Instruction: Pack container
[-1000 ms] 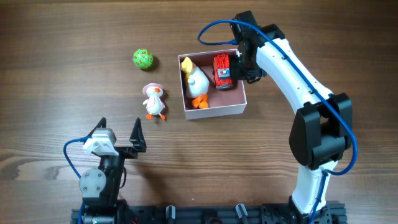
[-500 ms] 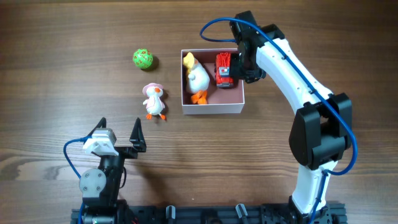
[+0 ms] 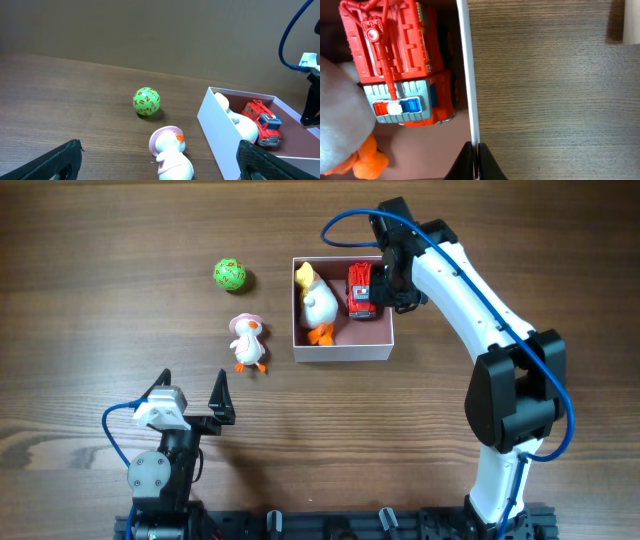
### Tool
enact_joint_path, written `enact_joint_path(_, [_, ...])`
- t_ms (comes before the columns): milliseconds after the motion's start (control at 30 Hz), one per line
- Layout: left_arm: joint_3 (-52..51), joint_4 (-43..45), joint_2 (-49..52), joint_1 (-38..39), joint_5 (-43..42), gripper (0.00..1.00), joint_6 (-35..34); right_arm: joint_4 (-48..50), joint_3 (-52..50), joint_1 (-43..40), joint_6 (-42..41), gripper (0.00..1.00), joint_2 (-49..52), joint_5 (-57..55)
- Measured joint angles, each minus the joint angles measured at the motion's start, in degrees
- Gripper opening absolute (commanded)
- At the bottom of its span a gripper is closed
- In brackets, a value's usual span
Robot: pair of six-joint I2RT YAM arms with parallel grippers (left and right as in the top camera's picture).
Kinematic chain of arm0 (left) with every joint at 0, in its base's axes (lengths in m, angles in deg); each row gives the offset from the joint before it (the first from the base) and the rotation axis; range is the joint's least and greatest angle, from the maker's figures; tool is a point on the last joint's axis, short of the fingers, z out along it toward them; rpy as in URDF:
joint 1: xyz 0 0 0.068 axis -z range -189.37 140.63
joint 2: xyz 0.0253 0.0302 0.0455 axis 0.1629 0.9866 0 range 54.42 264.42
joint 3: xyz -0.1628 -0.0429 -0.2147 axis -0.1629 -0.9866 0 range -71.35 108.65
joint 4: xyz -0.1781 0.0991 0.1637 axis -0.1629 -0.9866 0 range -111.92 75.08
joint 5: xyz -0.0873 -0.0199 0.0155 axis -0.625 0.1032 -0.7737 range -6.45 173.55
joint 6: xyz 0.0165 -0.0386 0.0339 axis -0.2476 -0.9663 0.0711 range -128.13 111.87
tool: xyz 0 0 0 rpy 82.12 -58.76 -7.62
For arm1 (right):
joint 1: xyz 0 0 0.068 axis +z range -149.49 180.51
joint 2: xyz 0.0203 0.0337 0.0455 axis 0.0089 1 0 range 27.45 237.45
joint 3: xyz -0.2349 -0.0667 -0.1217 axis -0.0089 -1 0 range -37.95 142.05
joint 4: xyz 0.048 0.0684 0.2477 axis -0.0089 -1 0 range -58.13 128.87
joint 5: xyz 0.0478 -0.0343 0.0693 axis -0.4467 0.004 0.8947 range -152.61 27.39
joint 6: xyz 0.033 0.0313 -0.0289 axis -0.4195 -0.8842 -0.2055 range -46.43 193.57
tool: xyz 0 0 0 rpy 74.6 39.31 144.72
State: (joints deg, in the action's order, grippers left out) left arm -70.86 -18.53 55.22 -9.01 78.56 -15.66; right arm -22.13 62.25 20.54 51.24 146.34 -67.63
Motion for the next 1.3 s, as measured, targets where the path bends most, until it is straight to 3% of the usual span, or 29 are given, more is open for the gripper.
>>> enact_joint_path(67, [0.0,0.0,0.0,0.0,0.0,1.0,0.0,0.0,0.0,0.0,0.4,0.2,0.0,0.0])
enact_joint_path(433, [0.0,0.0,0.0,0.0,0.0,1.0,0.0,0.4,0.0,0.0,1.2,0.32,0.0,-0.2])
enact_joint_path(767, [0.0,0.0,0.0,0.0,0.0,1.0,0.0,-2.0,4.3,0.0,2.8,0.71,0.0,-0.2])
enact_joint_path(900, [0.0,0.0,0.0,0.0,0.0,1.0,0.0,-4.3,9.1,-0.1,3.1,0.99,0.0,-0.2])
enact_joint_path(1100, [0.0,0.0,0.0,0.0,0.0,1.0,0.0,-6.3,15.8,-1.8,3.2,1.0,-0.2,-0.4])
enact_joint_path(1300, [0.0,0.0,0.0,0.0,0.0,1.0,0.0,-10.7,16.3,-8.4,4.7,1.0,-1.4,-2.9])
